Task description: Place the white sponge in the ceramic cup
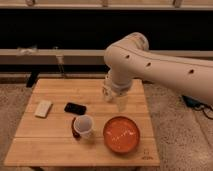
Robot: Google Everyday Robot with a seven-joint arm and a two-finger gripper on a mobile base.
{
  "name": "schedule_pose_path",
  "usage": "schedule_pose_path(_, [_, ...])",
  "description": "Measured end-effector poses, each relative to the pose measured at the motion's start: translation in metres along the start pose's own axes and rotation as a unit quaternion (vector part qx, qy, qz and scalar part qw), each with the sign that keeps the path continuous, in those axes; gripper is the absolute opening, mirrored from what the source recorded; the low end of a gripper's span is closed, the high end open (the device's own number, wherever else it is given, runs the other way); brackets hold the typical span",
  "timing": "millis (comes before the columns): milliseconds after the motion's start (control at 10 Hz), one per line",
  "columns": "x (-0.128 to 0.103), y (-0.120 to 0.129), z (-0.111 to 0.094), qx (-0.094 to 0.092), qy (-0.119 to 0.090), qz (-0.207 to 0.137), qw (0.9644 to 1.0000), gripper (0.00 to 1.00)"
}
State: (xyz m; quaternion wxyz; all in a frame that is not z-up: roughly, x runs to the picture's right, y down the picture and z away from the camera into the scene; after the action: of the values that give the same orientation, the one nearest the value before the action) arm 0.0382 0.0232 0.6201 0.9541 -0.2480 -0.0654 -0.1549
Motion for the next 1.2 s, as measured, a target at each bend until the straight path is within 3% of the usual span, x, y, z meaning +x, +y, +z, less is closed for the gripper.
schedule_pose_path(200, [-0.013,-0.028,0.008,-0.005,0.01,-0.012,0.9999,0.8])
schedule_pose_path(600, [-0.076,-0.106,0.039,-0.021,0.01,-0.053,0.9983,0.8])
schedule_pose_path(800, [-0.107,-0.138,0.062,-0.03,0.004,-0.073,0.9969,0.8])
schedule_pose_path(900, [-0.132,-0.16,0.083,-0.037,-0.003,-0.086,0.9956,0.8])
schedule_pose_path(1200, [-0.177,-0.192,0.131,-0.051,-0.016,-0.117,0.9917,0.8])
